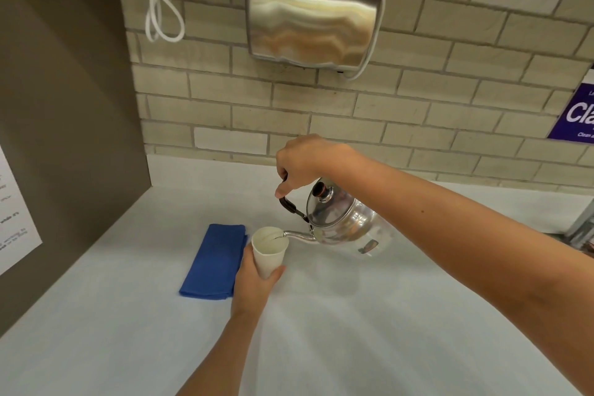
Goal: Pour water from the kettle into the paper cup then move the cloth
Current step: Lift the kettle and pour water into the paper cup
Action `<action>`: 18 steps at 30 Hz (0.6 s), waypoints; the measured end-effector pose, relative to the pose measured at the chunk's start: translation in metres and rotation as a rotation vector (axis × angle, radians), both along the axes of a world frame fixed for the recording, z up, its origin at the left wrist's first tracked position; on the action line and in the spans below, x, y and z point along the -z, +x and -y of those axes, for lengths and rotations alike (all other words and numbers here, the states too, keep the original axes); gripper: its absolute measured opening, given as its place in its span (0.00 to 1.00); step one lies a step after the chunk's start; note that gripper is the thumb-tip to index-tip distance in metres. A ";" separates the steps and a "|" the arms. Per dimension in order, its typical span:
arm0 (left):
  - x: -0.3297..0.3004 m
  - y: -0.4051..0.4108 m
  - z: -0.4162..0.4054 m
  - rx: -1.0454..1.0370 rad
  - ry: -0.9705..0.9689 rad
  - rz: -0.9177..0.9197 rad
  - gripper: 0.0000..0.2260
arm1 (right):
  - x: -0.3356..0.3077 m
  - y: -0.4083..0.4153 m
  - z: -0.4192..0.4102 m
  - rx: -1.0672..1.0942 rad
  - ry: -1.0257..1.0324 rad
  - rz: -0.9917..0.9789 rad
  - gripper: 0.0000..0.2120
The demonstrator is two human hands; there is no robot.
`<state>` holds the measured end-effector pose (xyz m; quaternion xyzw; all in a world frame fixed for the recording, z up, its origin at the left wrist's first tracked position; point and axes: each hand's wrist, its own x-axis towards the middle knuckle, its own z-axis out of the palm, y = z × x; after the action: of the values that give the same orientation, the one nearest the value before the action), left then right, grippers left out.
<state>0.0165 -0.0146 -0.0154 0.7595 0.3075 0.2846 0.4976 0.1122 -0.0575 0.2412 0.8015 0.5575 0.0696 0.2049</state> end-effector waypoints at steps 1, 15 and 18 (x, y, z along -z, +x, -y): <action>0.000 0.000 0.000 0.000 0.001 -0.002 0.38 | 0.000 0.000 0.000 0.001 0.000 0.001 0.21; 0.000 0.001 0.000 -0.003 -0.003 -0.001 0.37 | -0.003 -0.004 -0.003 -0.006 -0.023 0.027 0.21; 0.000 0.000 0.000 -0.001 -0.009 0.002 0.37 | -0.003 -0.006 -0.003 0.006 -0.029 0.039 0.22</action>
<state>0.0170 -0.0143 -0.0159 0.7568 0.3087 0.2842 0.5012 0.1059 -0.0545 0.2445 0.7984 0.5521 0.0766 0.2277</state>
